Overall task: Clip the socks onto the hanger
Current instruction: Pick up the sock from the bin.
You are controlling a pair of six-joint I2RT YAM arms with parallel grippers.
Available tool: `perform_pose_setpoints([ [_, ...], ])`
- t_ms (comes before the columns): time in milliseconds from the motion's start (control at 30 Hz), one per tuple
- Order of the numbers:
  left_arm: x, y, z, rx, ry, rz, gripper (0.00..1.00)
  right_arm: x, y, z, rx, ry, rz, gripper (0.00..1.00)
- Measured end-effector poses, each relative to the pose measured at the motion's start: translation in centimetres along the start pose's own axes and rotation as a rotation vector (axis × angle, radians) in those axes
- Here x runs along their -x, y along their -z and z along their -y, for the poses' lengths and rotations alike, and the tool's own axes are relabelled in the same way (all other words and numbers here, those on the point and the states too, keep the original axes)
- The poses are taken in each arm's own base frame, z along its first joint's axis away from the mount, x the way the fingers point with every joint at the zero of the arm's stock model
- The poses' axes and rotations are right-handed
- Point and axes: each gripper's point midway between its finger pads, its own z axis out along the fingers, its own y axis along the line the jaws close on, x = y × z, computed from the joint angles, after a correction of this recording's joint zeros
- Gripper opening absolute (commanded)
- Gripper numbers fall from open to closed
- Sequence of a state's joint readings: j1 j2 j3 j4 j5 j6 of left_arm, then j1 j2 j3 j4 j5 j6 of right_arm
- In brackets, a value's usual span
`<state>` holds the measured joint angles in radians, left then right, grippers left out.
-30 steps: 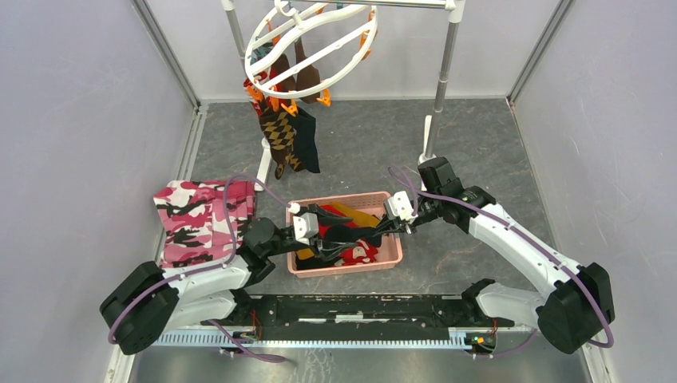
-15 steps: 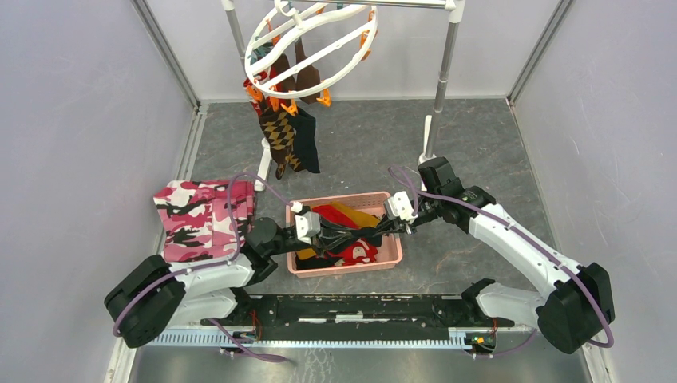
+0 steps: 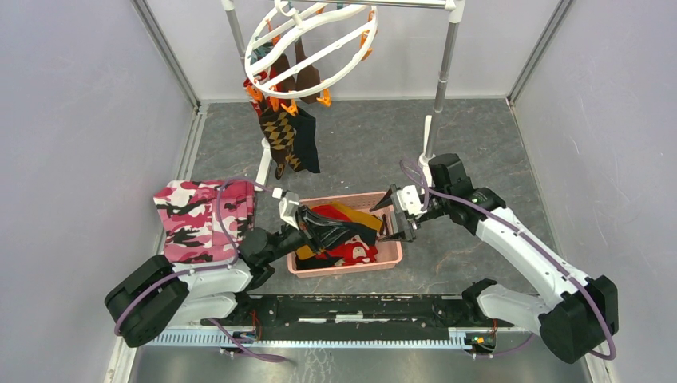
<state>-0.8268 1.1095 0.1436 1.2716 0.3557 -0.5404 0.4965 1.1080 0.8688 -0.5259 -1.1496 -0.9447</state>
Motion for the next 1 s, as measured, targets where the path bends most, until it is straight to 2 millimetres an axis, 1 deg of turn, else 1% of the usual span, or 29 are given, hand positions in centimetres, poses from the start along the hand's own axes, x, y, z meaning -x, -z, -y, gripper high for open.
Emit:
perform_pose_setpoints([
  [133,1.0,-0.2,-0.2,0.044,0.141,0.051,0.02,0.9,0.1,0.5,-0.014,-0.007,0.032,0.76],
  [333,1.5,-0.3,-0.5,0.081,0.247,0.084,0.02,0.9,-0.2,0.8,-0.027,-0.047,0.057,0.71],
  [633,1.7,-1.0,-1.0,0.106,0.309,0.096,0.02,1.1,-0.4,1.2,-0.051,-0.107,0.083,0.52],
  [667,1.7,-1.0,-1.1,0.107,0.314,0.095,0.02,1.1,-0.4,1.3,-0.053,-0.114,0.086,0.48],
  [733,1.7,-1.1,-1.1,0.108,0.323,0.093,0.02,1.3,-0.4,1.5,-0.059,-0.117,0.093,0.37],
  [800,1.6,-1.2,-1.2,0.11,0.329,0.091,0.02,1.4,-0.5,1.7,-0.066,-0.126,0.099,0.18],
  [867,1.5,-1.3,-1.3,0.112,0.332,0.086,0.02,1.4,-0.5,1.7,-0.069,-0.135,0.102,0.03],
  [900,1.4,-1.3,-1.3,0.112,0.332,0.085,0.02,1.5,-0.5,1.8,-0.071,-0.146,0.103,0.0],
  [933,1.3,-1.3,-1.3,0.113,0.333,0.082,0.03,1.5,-0.5,1.8,-0.073,-0.147,0.105,0.0],
  [967,1.3,-1.3,-1.3,0.111,0.333,0.081,0.07,1.5,-0.5,1.8,-0.073,-0.151,0.105,0.0],
  [1000,1.3,-1.3,-1.3,0.111,0.332,0.081,0.14,1.5,-0.5,1.8,-0.073,-0.155,0.105,0.0],
])
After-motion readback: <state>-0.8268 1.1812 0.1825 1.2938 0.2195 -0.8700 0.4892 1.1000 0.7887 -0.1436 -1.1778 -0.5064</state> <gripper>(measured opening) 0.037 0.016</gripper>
